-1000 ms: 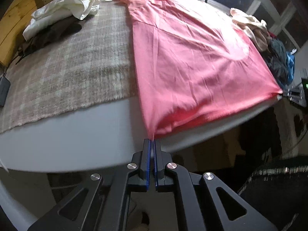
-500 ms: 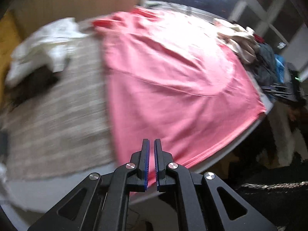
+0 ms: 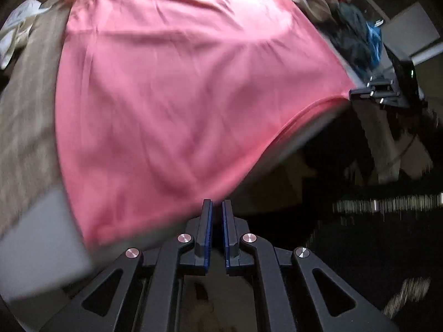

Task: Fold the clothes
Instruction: 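Lower the pink shirt onto the rug and open both tools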

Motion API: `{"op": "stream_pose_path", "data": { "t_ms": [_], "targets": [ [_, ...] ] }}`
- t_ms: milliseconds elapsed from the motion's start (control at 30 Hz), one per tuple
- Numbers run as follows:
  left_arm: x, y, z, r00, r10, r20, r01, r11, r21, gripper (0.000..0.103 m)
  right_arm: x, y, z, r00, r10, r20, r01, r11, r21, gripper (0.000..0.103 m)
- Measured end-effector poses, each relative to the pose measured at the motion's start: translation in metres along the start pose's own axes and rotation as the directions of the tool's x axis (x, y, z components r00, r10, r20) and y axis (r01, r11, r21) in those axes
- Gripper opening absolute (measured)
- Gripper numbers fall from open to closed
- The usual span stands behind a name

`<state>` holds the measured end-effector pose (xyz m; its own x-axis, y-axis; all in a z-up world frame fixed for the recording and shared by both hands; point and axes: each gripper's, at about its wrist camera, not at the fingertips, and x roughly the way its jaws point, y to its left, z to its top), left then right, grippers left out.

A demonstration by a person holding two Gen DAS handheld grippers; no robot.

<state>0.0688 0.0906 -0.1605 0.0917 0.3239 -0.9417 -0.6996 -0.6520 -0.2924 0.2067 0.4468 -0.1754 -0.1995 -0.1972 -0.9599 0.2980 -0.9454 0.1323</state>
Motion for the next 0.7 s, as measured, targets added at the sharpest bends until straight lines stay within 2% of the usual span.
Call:
{"op": "stream_pose_path", "data": {
  "t_ms": [33,100,233,367,433,533,600,700],
  "targets": [
    [-0.007,-0.001,-0.005,1.0,0.015,0.007,-0.015,1.0,-0.012,0.005,-0.006,0.001,-0.006,1.0,0.009,-0.01,-0.009,1.0,-0.006,0.003],
    [-0.018,0.0,-0.004,0.999,0.032,0.04,-0.031,0.999,-0.037,0.005,-0.019,-0.006,-0.006,0.999,0.008,0.032,-0.01,0.999,0.041,0.003],
    [-0.029,0.007,0.013,0.992,0.086,0.092,-0.081,0.995,-0.051,0.005,-0.023,-0.009,0.014,0.993,-0.008,0.115,-0.002,0.996,0.089,0.003],
    [-0.065,0.029,0.031,0.974,0.172,0.146,-0.163,0.984,-0.075,0.006,-0.049,-0.012,0.035,0.981,0.02,0.193,-0.038,0.995,0.09,0.003],
    [-0.098,0.049,0.047,0.954,0.208,0.216,-0.183,0.975,-0.129,0.006,-0.074,-0.021,0.045,0.965,0.03,0.261,-0.062,0.992,0.113,0.003],
    [-0.139,0.075,0.076,0.91,0.293,0.293,-0.254,0.953,-0.165,0.005,-0.113,-0.049,0.071,0.926,0.024,0.376,-0.104,0.975,0.195,0.003],
    [-0.156,0.088,0.096,0.886,0.323,0.334,-0.272,0.943,-0.191,0.008,-0.136,-0.065,0.088,0.899,-0.021,0.437,-0.097,0.964,0.247,0.004],
    [-0.179,0.111,0.128,0.859,0.336,0.386,-0.274,0.939,-0.207,0.01,-0.156,-0.077,0.118,0.867,-0.098,0.489,-0.044,0.962,0.27,0.004]
  ]
}}
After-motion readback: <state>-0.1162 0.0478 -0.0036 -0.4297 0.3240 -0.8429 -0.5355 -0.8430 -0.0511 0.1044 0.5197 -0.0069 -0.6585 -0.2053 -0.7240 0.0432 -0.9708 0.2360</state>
